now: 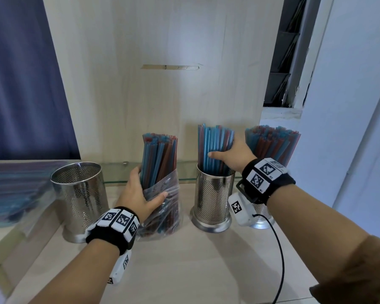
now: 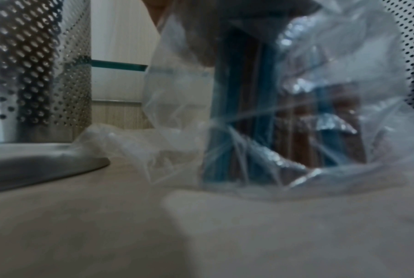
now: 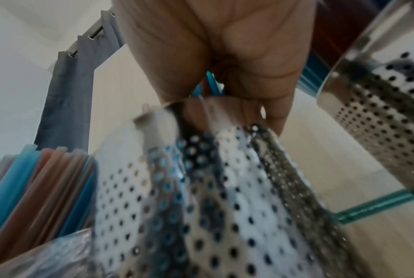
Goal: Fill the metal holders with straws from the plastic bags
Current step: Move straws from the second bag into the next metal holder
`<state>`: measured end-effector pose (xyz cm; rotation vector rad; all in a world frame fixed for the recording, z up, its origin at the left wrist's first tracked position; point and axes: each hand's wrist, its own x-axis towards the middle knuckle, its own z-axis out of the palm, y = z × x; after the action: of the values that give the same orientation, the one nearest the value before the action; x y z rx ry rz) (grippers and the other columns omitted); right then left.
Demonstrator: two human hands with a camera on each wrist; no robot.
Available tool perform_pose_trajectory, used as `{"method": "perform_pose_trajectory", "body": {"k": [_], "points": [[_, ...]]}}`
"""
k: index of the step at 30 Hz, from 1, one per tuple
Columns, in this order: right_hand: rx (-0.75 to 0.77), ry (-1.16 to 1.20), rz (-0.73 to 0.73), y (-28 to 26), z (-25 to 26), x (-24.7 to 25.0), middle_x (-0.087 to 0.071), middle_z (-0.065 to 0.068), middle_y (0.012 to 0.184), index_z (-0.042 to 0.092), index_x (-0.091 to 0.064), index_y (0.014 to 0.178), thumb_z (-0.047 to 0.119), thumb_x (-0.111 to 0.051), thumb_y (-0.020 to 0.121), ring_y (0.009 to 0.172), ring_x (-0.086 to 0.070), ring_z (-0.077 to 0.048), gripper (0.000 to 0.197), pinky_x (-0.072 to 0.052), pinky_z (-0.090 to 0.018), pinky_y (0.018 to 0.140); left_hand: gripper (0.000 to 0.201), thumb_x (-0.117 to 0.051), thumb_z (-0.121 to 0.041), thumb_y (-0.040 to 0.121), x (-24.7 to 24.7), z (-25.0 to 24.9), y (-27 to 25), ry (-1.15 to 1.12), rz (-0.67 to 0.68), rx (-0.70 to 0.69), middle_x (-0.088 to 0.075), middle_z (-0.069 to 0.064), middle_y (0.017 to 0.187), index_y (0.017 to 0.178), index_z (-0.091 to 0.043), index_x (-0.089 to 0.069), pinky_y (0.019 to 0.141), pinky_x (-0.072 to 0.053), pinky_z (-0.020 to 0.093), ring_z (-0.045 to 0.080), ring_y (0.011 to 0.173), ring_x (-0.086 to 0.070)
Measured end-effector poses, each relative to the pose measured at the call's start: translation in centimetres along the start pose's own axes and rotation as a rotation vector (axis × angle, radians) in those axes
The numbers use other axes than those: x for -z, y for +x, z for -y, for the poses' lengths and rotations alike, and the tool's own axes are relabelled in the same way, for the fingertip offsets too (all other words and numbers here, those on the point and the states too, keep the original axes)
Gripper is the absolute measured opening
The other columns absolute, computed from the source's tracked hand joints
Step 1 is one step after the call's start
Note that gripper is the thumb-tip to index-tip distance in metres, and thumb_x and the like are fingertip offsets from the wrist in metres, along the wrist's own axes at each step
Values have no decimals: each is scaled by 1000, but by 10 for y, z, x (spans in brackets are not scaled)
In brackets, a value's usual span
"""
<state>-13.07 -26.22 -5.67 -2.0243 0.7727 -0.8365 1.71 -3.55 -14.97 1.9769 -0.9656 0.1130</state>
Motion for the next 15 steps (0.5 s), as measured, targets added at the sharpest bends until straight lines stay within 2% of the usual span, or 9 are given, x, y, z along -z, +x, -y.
{"method": "perform_pose_trajectory", "body": {"k": [2,5,6,9,11,12,13,15], "points": [[20,54,-54,-2,-1,2,-65,1,115,13,-54,131,21,-77,85,106,-65,-19,52,-52,-25,82,97,-80,-39,75,0,0,0,-2,-2,1,-51,8,138,147,-17,-19,98,-45,36,26,122,-55],[30,96,21,-11,2,5,-64,3,115,14,-51,133,29,-65,95,99,-63,-11,44,-46,-9,66,99,-80,-39,75,-1,2,0,-2,-3,0,-51,8,138,148,-18,-17,99,-46,37,26,121,-56],[26,97,72,-15,1,5,-64,3,119,16,-50,136,34,-63,96,100,-62,-9,46,-45,-8,66,99,-80,-40,74,-1,2,1,0,-2,-3,-51,8,138,148,-19,-17,99,-46,37,26,121,-56],[-8,106,158,-32,-3,6,-61,7,127,20,-44,142,51,-58,94,105,-59,-7,59,-43,-15,80,100,-81,-40,74,-1,3,2,1,0,-4,-51,8,138,148,-19,-16,100,-46,38,26,122,-55],[-12,91,176,-42,-11,7,-58,11,122,21,-41,136,54,-62,90,103,-57,-3,60,-41,-15,84,100,-80,-40,74,-1,3,2,0,1,-8,-51,8,139,148,-19,-16,100,-46,37,26,122,-55],[-3,69,175,-47,-16,7,-56,13,119,23,-38,131,52,-66,88,101,-56,0,59,-41,-12,82,100,-80,-40,74,-1,3,2,2,0,-9,-51,8,139,148,-19,-16,100,-46,37,26,122,-55],[26,45,175,-54,-18,7,-55,14,118,24,-35,132,49,-72,84,101,-55,2,66,-41,-9,80,100,-80,-40,74,-1,3,1,5,-1,-8,-51,9,139,148,-18,-16,99,-46,37,27,122,-55],[92,-32,158,-61,-28,4,-52,11,127,24,-29,142,51,-82,72,111,-55,-3,92,-41,-12,85,100,-80,-40,74,-1,2,1,11,-9,-10,-52,9,138,148,-17,-17,99,-46,37,27,121,-56]]}}
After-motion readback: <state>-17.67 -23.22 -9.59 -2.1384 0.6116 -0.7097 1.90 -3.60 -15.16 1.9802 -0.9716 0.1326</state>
